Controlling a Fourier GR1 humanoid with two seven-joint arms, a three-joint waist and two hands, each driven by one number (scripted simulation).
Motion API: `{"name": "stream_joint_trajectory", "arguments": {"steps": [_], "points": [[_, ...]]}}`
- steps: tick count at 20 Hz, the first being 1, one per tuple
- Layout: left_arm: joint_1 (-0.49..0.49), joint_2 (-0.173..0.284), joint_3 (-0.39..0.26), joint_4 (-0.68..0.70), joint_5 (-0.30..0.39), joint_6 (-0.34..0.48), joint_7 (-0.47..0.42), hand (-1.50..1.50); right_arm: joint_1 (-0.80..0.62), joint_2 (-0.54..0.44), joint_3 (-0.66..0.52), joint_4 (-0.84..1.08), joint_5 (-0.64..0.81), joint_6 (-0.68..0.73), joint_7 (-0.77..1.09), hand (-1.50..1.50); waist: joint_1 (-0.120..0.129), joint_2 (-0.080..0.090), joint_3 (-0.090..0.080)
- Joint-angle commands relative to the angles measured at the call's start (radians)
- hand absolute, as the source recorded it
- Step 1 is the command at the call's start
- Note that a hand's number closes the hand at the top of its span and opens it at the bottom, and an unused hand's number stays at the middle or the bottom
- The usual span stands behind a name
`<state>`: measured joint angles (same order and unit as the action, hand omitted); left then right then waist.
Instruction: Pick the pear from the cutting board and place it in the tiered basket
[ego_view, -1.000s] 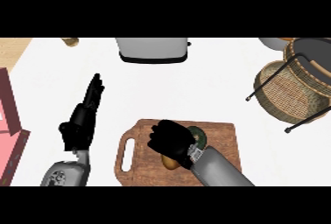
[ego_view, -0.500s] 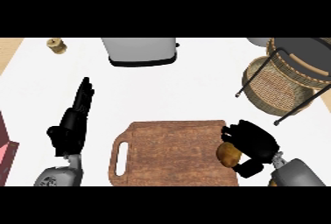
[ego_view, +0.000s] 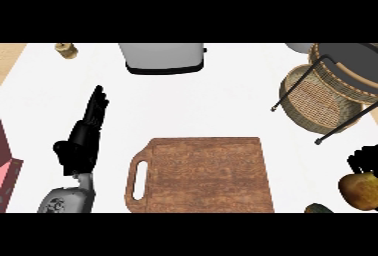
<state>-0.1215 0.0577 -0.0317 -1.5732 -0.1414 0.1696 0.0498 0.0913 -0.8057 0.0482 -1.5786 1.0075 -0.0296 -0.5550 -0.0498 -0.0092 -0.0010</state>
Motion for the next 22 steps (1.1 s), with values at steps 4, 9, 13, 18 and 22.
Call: {"name": "stream_joint_trajectory", "arguments": {"steps": [4, 9, 13, 18, 22], "points": [[0.016, -0.009, 0.003, 0.051, -0.001, 0.000, -0.070, 0.00, 0.090, -0.122, -0.322, -0.234, -0.335, 0.174, -0.035, 1.50, 0.002, 0.001, -0.002], [0.051, -0.013, -0.024, -0.024, -0.008, -0.003, -0.023, 0.00, 0.086, -0.242, -0.613, -0.193, -0.592, 0.390, -0.095, 1.50, 0.011, -0.002, -0.001], [-0.011, -0.026, -0.032, 0.005, -0.018, -0.001, -0.005, 0.00, 0.055, -0.269, -0.713, -0.225, -0.644, 0.556, 0.005, 1.50, 0.033, 0.006, 0.000], [-0.027, -0.052, -0.061, 0.021, -0.051, 0.023, -0.001, 0.00, -0.084, -0.284, -0.673, -0.118, -0.841, 0.713, 0.132, 1.50, 0.058, 0.011, 0.000], [-0.056, -0.033, -0.025, 0.058, -0.013, -0.009, -0.023, 0.00, -0.233, -0.335, -0.628, -0.110, -0.949, 0.775, 0.302, 1.50, 0.061, 0.011, -0.001]]}}
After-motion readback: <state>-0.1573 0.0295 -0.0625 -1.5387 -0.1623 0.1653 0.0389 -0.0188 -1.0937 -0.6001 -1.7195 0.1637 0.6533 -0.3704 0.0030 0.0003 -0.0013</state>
